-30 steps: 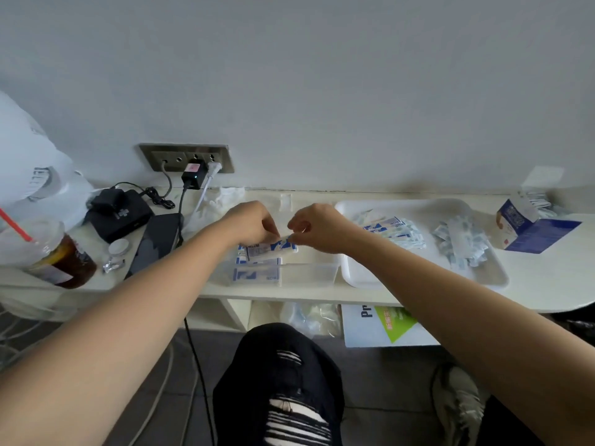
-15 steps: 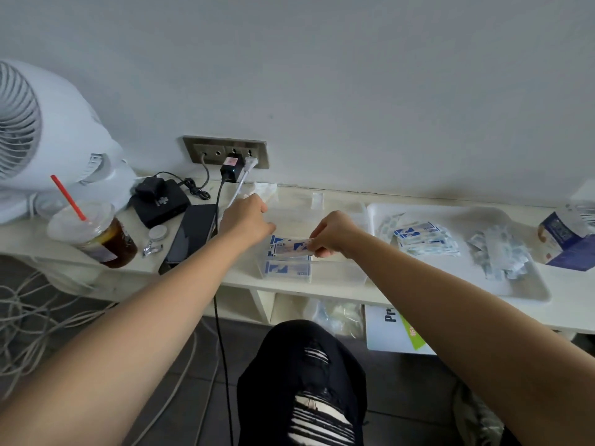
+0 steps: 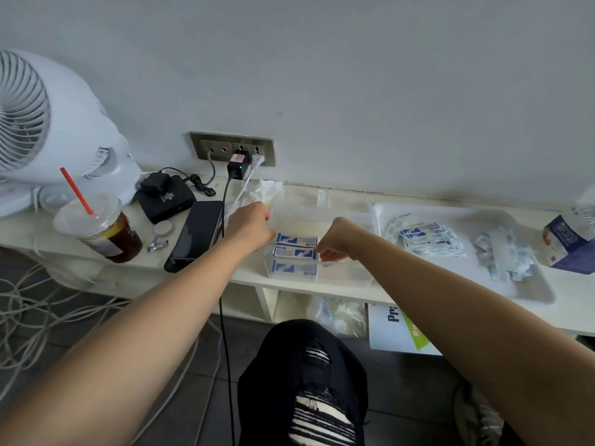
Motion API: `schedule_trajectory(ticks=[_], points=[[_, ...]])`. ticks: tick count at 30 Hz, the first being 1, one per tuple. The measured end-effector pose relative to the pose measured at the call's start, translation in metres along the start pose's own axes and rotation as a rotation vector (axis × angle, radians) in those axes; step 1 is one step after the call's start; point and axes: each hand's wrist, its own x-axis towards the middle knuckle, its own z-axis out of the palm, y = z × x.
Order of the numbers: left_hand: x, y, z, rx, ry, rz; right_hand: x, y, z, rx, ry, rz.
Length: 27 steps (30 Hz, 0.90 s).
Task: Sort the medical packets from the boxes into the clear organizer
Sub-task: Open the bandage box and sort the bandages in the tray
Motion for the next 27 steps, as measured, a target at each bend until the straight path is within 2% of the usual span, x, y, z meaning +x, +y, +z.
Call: schedule_trajectory(ticks=[6,8,11,14,17,21,23,27], points=[[-0.002,0.002,-0.005,0.023,-0.032,0.015,-0.006,-0.003,-0.009,0.013,-0.038,-0.043],[0.0,0.006,-0.01,0.03,0.0,0.023,-0.014,-0.003,-0.023,0.082,-0.039,-0.158],[0.004,0.024,-0.016,-0.023,0.162,0.071,-0.03,-0.001,-0.048,0.205,0.002,-0.386],[0.003,0.063,-0.011,-0.157,0.249,0.202,-0.042,0.014,-0.082,0.286,0.113,-0.492],[-0.004,0.115,0.01,-0.233,0.2,0.364,-0.042,0.051,-0.116,0.288,0.258,-0.433],[-0.006,0.176,0.049,-0.207,0.071,0.504,-0.034,0.113,-0.147,0.188,0.397,-0.27],[0.0,0.2,0.073,-0.166,0.008,0.532,-0.03,0.141,-0.157,0.135,0.434,-0.225],[0.016,0.219,0.107,-0.08,-0.072,0.501,-0.018,0.171,-0.163,0.002,0.418,-0.268]])
